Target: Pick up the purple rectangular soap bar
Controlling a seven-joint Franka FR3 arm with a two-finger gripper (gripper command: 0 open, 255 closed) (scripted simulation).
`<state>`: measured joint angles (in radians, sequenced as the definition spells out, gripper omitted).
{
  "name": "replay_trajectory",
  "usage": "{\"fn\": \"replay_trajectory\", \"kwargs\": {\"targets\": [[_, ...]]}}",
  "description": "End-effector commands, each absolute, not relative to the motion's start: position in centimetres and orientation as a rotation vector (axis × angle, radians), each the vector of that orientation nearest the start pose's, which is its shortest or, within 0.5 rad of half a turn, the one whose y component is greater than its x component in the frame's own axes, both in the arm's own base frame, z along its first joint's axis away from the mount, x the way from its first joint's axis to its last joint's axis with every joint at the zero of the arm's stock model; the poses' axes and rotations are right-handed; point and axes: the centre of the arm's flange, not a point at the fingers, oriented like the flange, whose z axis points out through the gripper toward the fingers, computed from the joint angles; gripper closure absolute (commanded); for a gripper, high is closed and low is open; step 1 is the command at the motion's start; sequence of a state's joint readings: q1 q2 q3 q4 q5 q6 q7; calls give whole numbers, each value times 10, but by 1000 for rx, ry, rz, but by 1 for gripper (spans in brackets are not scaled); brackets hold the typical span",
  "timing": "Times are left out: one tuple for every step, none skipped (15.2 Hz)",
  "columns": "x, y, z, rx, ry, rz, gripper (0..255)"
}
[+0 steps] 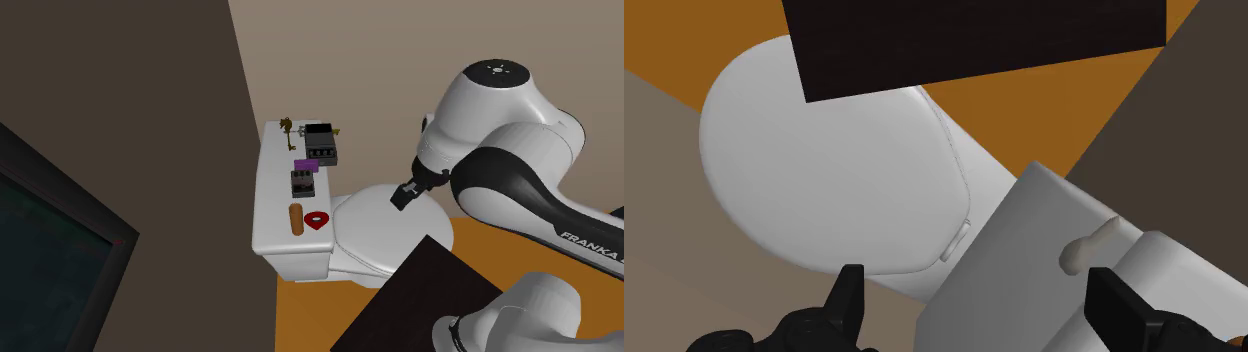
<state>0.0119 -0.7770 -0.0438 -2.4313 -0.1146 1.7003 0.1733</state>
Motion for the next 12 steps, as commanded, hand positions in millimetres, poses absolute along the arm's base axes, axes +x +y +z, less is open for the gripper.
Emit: {"fn": "replay_trajectory", "kwargs": {"targets": [[319,-24,564,-3207,291,-84,0],[333,-25,562,-3207,260,-81,0],[346,-26,560,-3206,230,-78,0],[359,-27,558,-3205,199,-75,0],[372,-27,556,-3204,168,-72,0],[385,-28,554,-3203,138,-69,0],[398,-28,552,-3201,107,-66,0],[412,-27,550,-3200,76,-63,0],[425,-27,548,-3197,46,-60,0],[438,-26,545,-3195,15,-57,0],[451,-25,543,-3192,-15,-54,0],[464,-23,541,-3189,-45,-51,0]]}}
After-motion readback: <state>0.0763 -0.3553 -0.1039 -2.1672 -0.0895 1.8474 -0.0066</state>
